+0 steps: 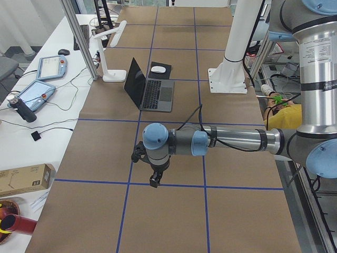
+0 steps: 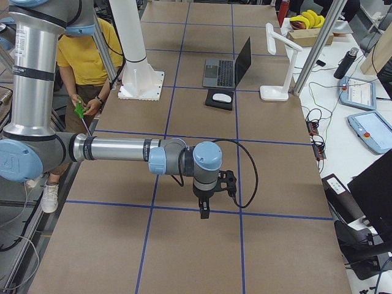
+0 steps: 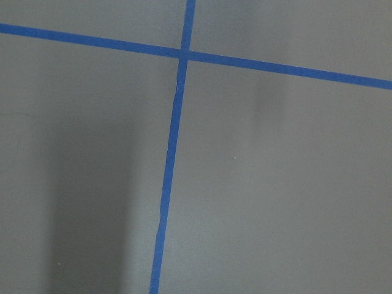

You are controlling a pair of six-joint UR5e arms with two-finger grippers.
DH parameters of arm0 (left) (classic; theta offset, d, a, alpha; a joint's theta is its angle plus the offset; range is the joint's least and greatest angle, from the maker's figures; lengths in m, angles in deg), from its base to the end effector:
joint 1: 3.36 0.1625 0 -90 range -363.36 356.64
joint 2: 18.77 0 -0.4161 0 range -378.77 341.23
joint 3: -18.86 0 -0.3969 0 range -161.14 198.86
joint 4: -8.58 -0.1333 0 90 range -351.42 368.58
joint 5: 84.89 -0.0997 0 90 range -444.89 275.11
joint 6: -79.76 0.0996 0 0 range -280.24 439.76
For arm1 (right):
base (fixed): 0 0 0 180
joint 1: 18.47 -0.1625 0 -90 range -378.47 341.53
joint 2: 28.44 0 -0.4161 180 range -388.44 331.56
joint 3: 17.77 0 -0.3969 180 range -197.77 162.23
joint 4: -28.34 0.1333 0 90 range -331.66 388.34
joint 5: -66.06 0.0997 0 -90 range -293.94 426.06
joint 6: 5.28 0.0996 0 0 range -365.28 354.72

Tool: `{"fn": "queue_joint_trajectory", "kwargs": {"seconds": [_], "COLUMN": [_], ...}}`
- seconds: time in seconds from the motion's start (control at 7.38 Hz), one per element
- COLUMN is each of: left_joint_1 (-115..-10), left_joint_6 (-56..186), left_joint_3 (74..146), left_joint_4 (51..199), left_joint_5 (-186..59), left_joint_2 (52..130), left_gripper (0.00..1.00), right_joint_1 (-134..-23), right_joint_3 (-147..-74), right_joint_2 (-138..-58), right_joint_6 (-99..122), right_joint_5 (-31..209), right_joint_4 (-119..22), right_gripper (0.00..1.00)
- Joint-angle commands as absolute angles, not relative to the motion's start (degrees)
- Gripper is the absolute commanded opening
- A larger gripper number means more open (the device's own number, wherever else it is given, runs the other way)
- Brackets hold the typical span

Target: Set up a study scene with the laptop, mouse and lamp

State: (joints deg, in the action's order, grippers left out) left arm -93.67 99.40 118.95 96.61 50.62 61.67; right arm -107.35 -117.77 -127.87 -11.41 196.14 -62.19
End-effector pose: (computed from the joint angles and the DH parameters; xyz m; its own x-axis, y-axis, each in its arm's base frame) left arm -0.0646 -0.4253 0.6414 0.6617 0.3155 -0.6801 -0.2304 0.9488 0.2160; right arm 0.0608 -0.4297 0.6452 0.7585 -0.1221 0.6401 0.1011 0.9924 0.0694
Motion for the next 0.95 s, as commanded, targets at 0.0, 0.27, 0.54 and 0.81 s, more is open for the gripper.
{"fn": "queue_joint_trajectory", "kwargs": {"seconds": [0.0,0.27,0.54,0.81], "left_joint_1": [-95.99,-96.34,-96.43,-96.43], "left_joint_6": [99.10,99.62,99.62,99.62], "left_joint_3": [118.34,118.35,119.05,119.41], "left_joint_4": [97.17,97.26,97.44,97.52], "left_joint_5": [51.59,54.14,54.15,54.15], "left_joint_2": [62.00,61.74,61.83,61.21], "left_gripper": [1.00,1.00,1.00,1.00], "right_joint_1": [-107.42,-107.33,-107.59,-107.59], "right_joint_3": [-118.57,-118.58,-118.75,-118.66], "right_joint_2": [-127.50,-127.15,-127.41,-127.15], "right_joint_6": [-11.17,-11.26,-11.52,-11.44], "right_joint_5": [196.05,195.97,195.88,195.88], "right_joint_4": [-62.10,-62.10,-62.01,-61.93], "right_gripper": [1.00,1.00,1.00,1.00]}}
